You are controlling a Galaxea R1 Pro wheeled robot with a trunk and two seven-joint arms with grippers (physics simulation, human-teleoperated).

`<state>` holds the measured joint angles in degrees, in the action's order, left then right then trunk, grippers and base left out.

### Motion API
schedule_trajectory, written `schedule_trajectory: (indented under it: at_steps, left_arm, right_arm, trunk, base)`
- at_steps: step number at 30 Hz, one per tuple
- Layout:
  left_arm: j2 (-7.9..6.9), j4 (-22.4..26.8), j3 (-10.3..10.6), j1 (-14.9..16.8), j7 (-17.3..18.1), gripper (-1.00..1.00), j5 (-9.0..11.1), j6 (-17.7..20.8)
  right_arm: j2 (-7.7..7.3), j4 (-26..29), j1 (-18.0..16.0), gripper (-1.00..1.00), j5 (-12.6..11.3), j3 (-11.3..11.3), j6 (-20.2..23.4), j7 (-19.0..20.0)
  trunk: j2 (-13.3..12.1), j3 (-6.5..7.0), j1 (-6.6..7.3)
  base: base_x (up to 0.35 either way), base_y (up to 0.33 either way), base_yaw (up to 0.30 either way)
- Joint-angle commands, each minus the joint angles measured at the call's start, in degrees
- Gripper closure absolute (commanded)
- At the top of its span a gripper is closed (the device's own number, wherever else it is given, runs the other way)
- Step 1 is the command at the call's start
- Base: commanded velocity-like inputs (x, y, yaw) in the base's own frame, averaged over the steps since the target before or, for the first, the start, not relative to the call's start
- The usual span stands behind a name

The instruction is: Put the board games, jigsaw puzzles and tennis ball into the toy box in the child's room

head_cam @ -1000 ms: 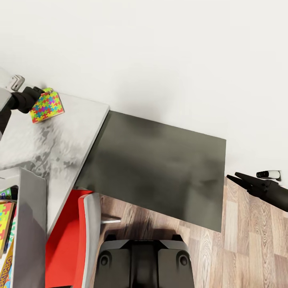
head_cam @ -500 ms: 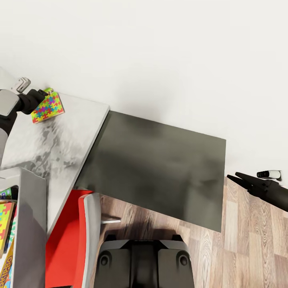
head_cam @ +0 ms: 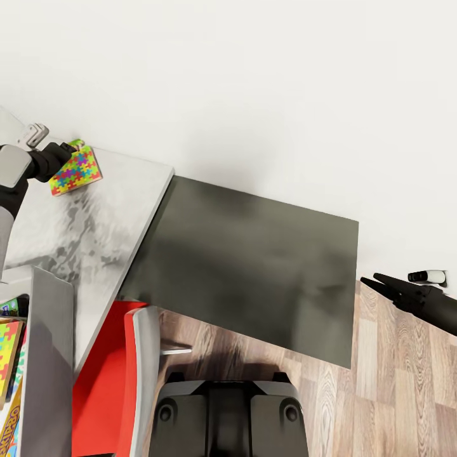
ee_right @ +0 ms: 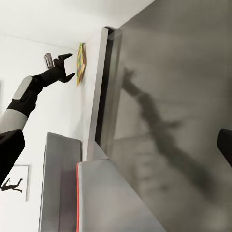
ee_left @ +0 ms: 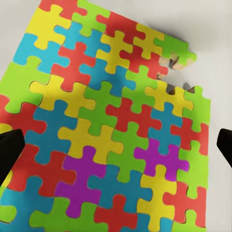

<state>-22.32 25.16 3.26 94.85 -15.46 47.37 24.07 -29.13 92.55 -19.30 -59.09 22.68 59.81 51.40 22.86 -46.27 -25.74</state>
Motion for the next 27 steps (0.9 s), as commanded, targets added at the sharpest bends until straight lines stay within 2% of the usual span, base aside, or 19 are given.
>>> schedule_trajectory:
  at_steps: [1,12,27]
  left_arm:
    - [-0.11,-5.1,0.3,-0.1,-0.5,-1.0,0.4,0.2]
    - [-0.31,-5.1,0.2,-0.5,-0.5,-1.0,0.5,0.1]
    - [0.03,-5.1,-0.1,-0.5,-0.5,-1.0,1.0,0.2]
  right_arm:
    - [-0.02,0.0,0.0,-1.0,0.2,0.0,0.2,0.3]
    - [-0.04,0.0,0.0,-1.0,0.2,0.0,0.2,0.3]
    - [0.03,0.0,0.0,-1.0,0.2,0.0,0.2,0.3]
  trunk:
    - [0.1,-0.07,-0.05]
    - [0.1,-0.07,-0.05]
    - [0.1,-0.07,-0.05]
  base:
    - [0.0,0.0,0.0]
    - [0.0,0.0,-0.037]
    - [0.0,0.0,-0.234]
